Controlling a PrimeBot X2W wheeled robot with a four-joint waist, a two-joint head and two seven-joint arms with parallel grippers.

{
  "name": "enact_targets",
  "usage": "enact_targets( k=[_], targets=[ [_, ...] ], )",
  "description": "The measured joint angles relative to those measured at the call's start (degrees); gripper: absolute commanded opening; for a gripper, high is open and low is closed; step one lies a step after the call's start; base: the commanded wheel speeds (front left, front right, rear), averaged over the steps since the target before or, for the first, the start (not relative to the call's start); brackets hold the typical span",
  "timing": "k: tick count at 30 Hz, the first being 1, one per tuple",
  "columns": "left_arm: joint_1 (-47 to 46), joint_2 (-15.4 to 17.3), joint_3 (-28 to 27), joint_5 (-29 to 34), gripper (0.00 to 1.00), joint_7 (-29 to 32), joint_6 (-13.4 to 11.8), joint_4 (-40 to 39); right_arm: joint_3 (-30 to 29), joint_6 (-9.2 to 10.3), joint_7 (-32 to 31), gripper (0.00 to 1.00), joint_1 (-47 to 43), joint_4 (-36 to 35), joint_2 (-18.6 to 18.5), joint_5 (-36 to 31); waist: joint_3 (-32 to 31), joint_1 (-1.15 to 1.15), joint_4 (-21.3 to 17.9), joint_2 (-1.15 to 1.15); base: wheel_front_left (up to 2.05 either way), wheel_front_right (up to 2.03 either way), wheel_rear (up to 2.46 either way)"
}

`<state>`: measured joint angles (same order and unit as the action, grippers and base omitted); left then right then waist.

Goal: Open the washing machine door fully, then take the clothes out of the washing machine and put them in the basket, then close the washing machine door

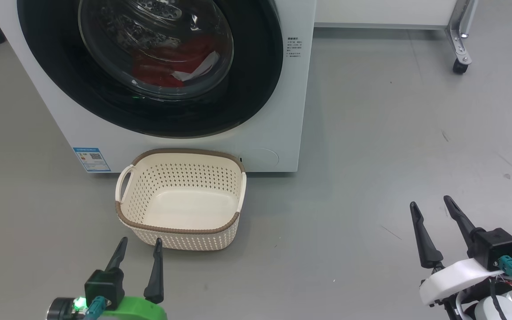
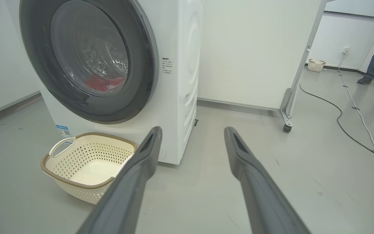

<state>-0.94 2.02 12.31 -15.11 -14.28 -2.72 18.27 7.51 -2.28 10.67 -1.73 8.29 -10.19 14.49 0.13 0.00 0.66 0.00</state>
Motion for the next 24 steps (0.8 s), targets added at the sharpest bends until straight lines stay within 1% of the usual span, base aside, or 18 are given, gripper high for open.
enact_targets(
  k=[23, 24],
  targets=[
    [-0.2, 0.0, 0.8, -0.5, 1.0, 0.0, -0.1, 1.6, 0.0, -0.02, 0.3, 1.0, 0.0, 1.4, 0.5, 0.6, 0.0, 0.0, -0.1, 0.0, 0.0, 0.0, 0.0],
    [-0.2, 0.0, 0.8, -0.5, 1.0, 0.0, -0.1, 1.6, 0.0, -0.03, 0.3, 0.82, 0.0, 1.4, 0.6, 0.6, 0.0, 0.0, -0.1, 0.0, 0.0, 0.0, 0.0]
  ],
)
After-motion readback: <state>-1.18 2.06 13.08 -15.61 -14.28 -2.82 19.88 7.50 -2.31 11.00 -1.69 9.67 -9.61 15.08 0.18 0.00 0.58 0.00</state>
